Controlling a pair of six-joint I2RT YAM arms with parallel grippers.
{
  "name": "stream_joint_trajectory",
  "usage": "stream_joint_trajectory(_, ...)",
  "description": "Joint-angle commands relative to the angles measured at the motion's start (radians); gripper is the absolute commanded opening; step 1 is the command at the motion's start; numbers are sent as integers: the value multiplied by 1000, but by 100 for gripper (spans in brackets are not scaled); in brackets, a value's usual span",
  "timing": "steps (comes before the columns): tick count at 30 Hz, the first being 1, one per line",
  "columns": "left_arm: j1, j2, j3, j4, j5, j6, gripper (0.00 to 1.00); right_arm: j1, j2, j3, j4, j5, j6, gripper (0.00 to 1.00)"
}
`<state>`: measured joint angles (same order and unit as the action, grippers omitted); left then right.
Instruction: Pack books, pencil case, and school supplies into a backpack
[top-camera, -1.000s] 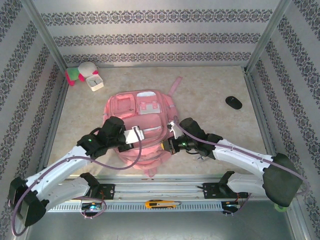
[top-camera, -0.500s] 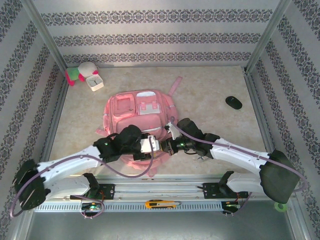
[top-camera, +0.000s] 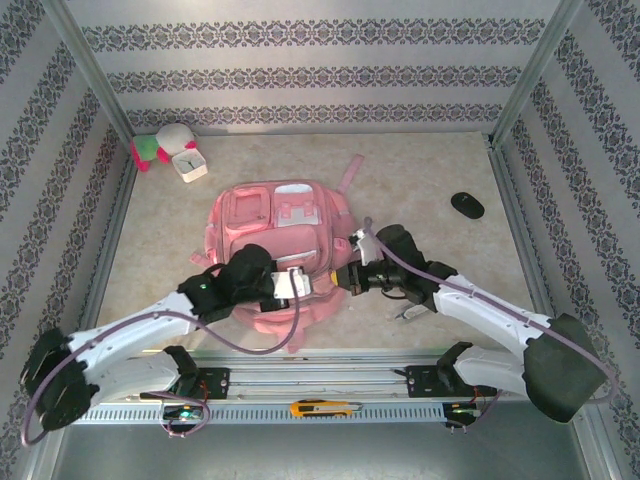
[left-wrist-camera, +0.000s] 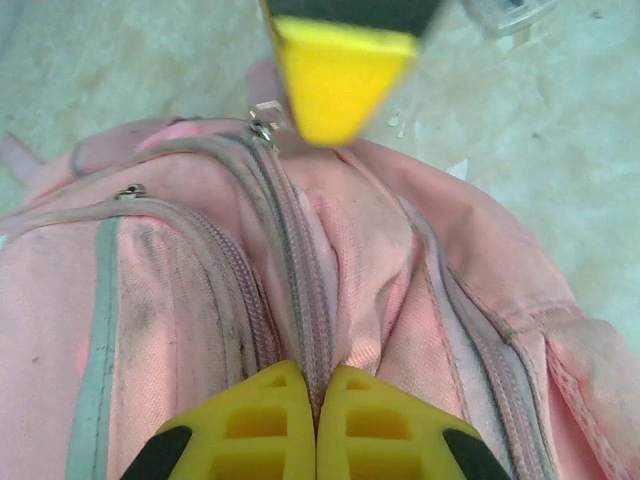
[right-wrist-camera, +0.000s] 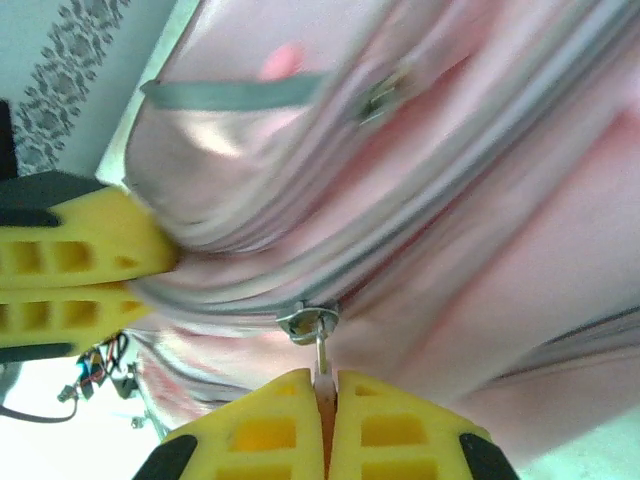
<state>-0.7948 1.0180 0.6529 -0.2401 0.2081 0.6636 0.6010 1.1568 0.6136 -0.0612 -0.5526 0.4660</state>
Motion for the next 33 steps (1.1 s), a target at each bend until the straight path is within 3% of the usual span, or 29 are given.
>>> stream_joint_trajectory(1,57,-101,-10,-230,65,131,0,-69,13,-11,-12,-31,-41,0)
stream_joint_trajectory(3,88,-138,-20,-271,75,153,0,-61,41,8,10,-61,-37,0)
stream_joint_trajectory(6,114,-177,-28,-303,63,155,9,-17,62,28,35,-63,-30,0)
stream_joint_trajectory(9,110,-180,16,-292,85,64,44,11,69,38,39,-57,-21,0)
stream_joint_trajectory(11,78,-164,47,-209,93,-91,50,21,69,38,48,-52,-14,0)
stream_joint_trajectory(13,-21,-134,34,-35,-34,-231,53,28,69,38,53,-44,-7,0)
stream_joint_trajectory(16,-164,-9,32,130,-274,-222,62,39,70,40,61,-29,-2,0)
stream_joint_trajectory(21,-206,202,128,115,-352,-226,66,48,74,42,73,-26,7,0)
stream_joint_trajectory(23,-207,228,108,162,-393,-212,65,49,71,43,75,-27,7,0)
stream_joint_trajectory(24,-205,235,91,182,-417,-195,58,49,68,42,74,-26,6,0)
stream_joint_trajectory(26,-202,234,72,189,-458,-181,24,46,60,39,67,-18,2,0)
stream_joint_trajectory(28,-193,198,57,155,-422,-165,7,28,57,34,53,-3,-3,0)
stream_joint_trajectory(30,-171,142,41,92,-308,-133,1,-6,65,25,57,-2,-6,0)
stream_joint_trajectory(33,-126,33,12,-27,-121,-31,0,-67,100,9,74,20,-16,0)
